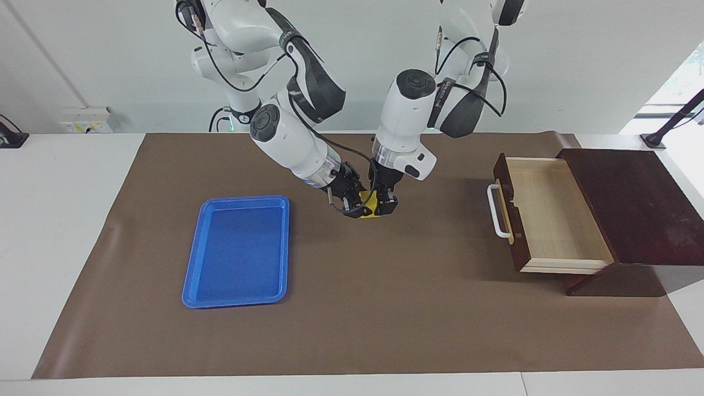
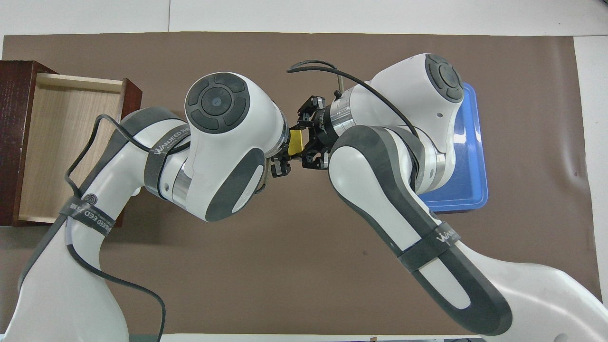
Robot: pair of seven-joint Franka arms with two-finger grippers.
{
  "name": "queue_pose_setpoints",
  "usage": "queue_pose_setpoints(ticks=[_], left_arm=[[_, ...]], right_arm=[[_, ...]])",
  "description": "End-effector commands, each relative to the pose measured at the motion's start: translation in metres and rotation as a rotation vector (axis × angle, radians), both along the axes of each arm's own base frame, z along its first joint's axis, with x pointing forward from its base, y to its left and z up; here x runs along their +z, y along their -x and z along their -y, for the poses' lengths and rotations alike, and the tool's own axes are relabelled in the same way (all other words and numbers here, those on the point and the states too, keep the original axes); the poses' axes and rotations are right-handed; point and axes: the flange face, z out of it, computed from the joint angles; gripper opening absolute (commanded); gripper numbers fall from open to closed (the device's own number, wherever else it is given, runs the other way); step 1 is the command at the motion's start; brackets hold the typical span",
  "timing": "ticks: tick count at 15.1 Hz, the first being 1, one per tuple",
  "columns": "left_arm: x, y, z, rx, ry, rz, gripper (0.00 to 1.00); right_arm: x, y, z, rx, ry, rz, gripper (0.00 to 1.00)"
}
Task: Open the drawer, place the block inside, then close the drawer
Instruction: 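Lower the block into the drawer with the left gripper while the right gripper withdraws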
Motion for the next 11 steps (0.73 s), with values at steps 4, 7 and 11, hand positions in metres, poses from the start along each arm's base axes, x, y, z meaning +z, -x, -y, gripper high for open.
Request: queue_pose_setpoints(ticks=[4, 7, 11], left_arm=[[-0.002, 0.004, 0.001, -0.004, -0.011, -0.013, 0.00], [0.009, -0.002, -0.024, -0.011, -0.034, -0.039, 0.00], [0.066, -0.018, -0.127, -0.088, -0.062, -0.059, 0.00]], right_arm=[[0.011, -0.007, 0.003, -0.054, -0.043, 0.001, 1.00], [0.011, -0.009, 0.007, -0.058, -0.042, -0.004, 1.00], [0.011, -0.010, 0.010, -0.059, -0.040, -0.005, 1.00]])
